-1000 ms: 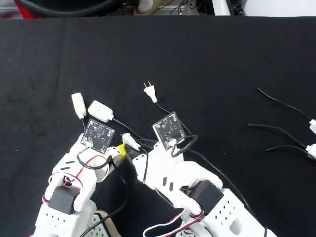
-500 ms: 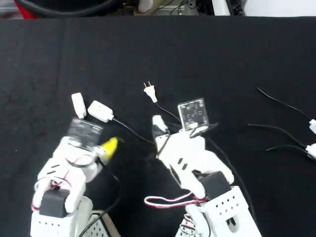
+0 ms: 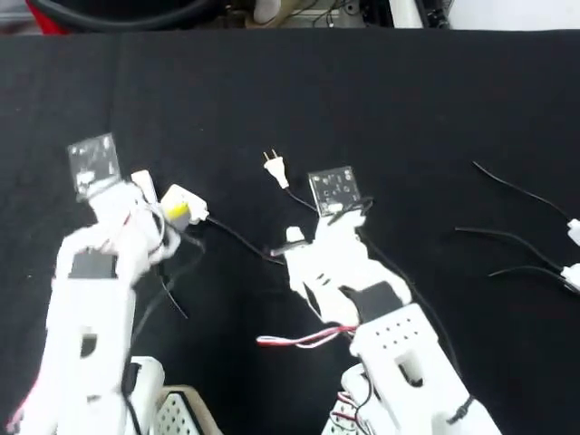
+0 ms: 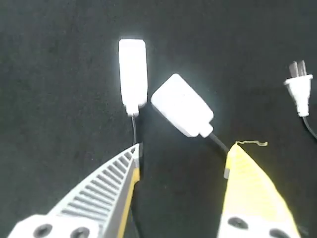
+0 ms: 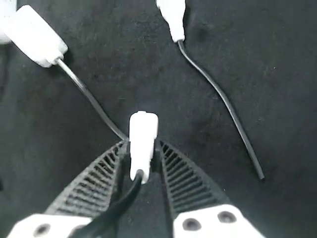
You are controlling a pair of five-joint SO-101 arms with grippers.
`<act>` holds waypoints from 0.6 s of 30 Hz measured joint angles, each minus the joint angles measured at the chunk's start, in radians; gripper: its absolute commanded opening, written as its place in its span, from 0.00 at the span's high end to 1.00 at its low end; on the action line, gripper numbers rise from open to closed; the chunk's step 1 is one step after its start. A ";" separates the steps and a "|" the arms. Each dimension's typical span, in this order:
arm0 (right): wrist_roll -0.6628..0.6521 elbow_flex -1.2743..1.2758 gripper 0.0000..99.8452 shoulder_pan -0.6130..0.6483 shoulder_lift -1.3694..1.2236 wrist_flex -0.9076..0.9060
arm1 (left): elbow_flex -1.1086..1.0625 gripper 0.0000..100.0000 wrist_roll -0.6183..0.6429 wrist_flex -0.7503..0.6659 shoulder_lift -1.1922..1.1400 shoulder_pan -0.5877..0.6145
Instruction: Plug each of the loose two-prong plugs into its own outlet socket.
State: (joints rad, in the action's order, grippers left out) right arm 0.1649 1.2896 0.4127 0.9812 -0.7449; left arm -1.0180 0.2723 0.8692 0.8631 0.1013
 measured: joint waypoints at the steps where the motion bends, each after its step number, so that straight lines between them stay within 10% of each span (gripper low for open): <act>1: 0.000 -0.006 0.99 0.000 -0.017 0.006 | 0.037 0.72 0.025 -0.008 -0.080 0.000; 18: -0.028 -0.017 0.99 0.000 -0.049 0.011 | 0.654 0.72 0.173 0.161 -0.967 -0.037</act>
State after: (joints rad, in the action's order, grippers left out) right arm 0.1373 1.2727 0.4127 0.9321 -0.7342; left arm -0.3644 0.4457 1.0303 -0.1036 0.0644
